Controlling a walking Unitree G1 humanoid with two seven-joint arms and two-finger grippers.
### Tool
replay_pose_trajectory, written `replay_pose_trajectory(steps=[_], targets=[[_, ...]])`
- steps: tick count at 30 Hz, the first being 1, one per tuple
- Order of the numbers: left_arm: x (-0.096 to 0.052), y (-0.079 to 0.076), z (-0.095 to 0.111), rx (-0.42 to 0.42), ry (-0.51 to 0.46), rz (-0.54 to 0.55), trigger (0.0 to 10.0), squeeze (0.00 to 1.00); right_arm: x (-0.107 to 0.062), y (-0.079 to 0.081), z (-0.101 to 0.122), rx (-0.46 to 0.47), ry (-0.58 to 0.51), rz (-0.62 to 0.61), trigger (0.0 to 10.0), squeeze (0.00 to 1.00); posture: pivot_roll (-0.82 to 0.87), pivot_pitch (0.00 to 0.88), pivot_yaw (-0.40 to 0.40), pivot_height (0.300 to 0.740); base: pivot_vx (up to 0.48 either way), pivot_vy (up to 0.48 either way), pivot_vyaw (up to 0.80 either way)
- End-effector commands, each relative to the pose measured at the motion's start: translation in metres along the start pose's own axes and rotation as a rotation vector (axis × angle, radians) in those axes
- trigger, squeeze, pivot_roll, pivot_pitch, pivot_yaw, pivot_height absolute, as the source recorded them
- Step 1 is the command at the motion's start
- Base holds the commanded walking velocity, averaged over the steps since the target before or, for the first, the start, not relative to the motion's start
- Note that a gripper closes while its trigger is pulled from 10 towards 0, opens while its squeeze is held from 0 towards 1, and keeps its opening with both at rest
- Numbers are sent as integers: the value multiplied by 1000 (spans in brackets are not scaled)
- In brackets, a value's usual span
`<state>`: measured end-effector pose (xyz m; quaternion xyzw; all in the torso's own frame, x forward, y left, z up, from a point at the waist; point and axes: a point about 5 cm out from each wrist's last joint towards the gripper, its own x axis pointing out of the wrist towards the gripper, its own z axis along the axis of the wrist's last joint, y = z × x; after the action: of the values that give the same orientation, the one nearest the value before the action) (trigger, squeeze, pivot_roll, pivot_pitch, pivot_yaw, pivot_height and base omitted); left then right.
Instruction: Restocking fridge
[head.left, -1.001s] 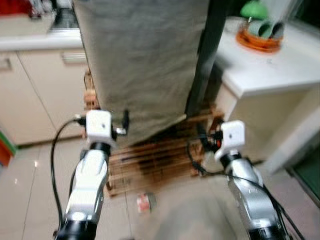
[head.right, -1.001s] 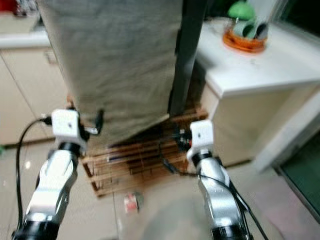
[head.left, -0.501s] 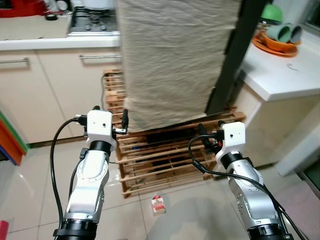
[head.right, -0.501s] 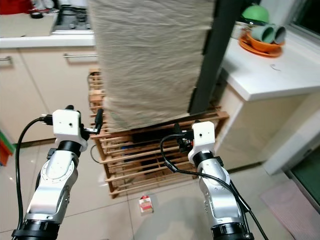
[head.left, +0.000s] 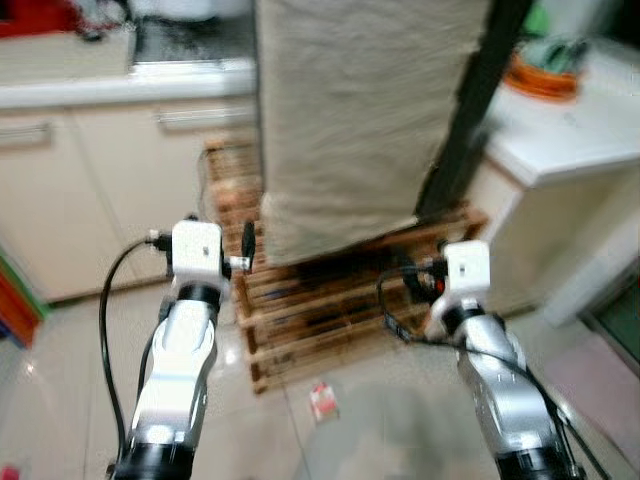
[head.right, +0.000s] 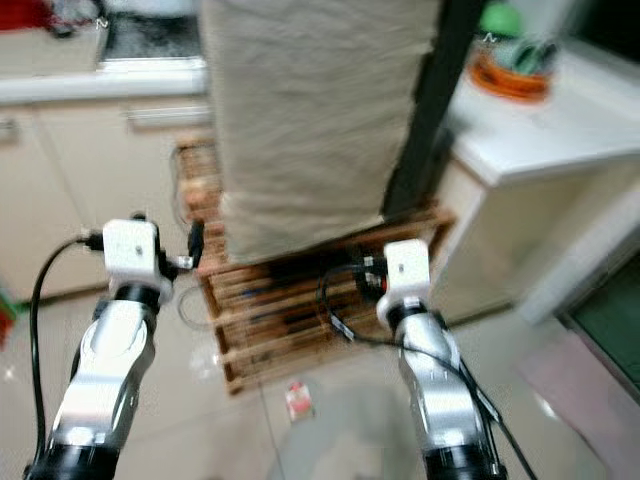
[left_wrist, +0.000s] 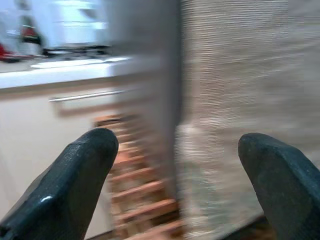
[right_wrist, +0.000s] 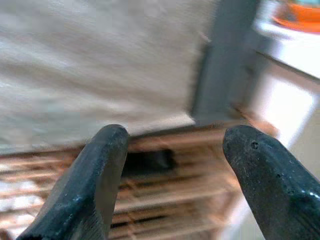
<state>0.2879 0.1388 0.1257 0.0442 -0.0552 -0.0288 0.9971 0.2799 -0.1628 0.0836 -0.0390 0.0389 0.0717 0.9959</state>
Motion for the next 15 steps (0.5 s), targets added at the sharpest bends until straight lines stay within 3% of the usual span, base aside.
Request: replay_pose_trajectory(steps=[1, 5, 15], targets=[[-1, 6, -2, 15, 12, 10, 10000, 0, 3, 3, 3, -2, -12, 5, 10000, 0, -37, 0, -29, 736, 0, 480, 0], [-1, 7, -1, 28, 11, 27, 10000, 0, 4, 3, 3, 5, -14, 4, 10000, 0, -37, 0, -30, 736, 0, 480, 0], [1, 3, 0, 92, 0, 28, 10000, 0, 18, 12, 15, -19, -62, 40, 10000, 0, -23, 0, -35, 740, 0, 0, 0]])
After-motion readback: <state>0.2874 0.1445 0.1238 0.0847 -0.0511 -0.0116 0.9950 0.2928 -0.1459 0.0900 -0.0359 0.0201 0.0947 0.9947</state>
